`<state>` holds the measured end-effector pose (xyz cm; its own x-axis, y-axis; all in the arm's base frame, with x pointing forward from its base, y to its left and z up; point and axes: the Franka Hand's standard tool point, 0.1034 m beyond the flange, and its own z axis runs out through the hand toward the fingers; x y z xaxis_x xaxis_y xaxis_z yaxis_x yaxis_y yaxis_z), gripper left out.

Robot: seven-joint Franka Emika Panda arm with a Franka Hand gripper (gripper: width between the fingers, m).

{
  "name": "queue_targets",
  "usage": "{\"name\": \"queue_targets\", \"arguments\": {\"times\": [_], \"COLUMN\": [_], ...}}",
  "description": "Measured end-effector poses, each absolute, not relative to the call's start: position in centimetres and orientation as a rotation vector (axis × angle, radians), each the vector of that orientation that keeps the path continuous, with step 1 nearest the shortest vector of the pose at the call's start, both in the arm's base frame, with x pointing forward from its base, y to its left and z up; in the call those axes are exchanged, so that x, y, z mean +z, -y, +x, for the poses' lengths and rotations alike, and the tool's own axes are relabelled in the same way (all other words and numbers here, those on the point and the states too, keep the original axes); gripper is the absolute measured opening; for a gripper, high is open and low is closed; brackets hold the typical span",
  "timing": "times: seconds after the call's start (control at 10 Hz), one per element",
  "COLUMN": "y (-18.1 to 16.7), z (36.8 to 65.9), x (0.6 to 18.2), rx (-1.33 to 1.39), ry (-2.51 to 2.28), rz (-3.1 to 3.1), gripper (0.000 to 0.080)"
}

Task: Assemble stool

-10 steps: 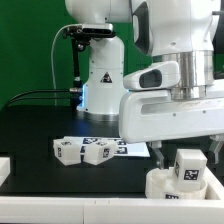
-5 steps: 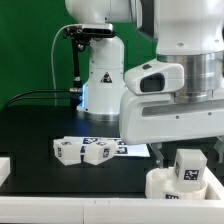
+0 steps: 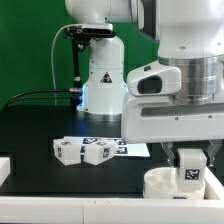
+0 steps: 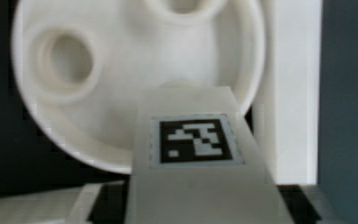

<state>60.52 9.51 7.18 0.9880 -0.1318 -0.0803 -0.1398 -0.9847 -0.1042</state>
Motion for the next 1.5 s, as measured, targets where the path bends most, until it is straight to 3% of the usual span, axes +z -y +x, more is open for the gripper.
{"name": "queue_targets", "arguments": {"times": [0.3,0.7,1.1,1.5], "y": [-10.1,-10.9,-10.8,-11.0], "z": [60.4,60.0,59.9,59.7], "x": [7.0,6.9,6.8,6.7], "rx": [0.079,0.037,0.08,0.146], "ry": [-0.597,-1.458,-1.727,-2.359], "rz": [-2.98,-2.626,-2.434,-1.78], "gripper": [0.0334,0.0335,0.0335,0.0335]}}
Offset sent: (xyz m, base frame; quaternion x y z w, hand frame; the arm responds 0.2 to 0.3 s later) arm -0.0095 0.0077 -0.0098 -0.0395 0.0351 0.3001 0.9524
